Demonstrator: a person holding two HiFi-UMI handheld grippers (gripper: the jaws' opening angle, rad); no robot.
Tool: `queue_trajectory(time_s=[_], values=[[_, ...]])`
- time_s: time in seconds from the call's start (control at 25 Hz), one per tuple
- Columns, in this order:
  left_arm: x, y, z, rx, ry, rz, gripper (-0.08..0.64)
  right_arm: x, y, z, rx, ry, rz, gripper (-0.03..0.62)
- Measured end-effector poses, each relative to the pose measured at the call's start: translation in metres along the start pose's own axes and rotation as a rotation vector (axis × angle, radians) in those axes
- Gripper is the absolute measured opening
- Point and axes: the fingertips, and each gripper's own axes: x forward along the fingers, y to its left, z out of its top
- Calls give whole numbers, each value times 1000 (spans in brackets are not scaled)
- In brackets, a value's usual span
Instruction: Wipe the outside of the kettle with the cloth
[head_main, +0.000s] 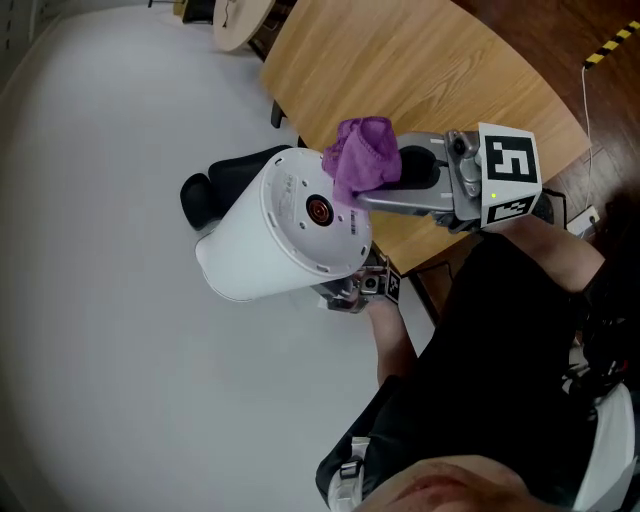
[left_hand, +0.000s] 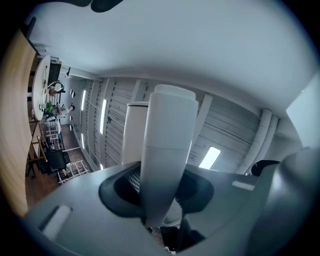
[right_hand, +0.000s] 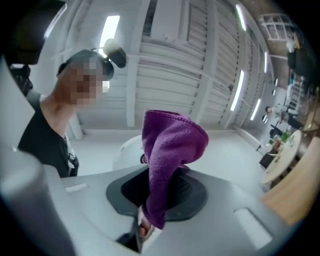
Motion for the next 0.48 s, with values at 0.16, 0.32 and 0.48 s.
queue_trajectory(time_s=[0.16,0.32,0.48], values=[[-12,0,-4,-11,-13,9,55,6,30,18,-57,44,44,63],[1,5,-14,-32,-12,7,54,19,50,3,-169,216,101,63],[10,-7,2,-22,-36,13,55,50,-4,27,-145,84,-85,63]])
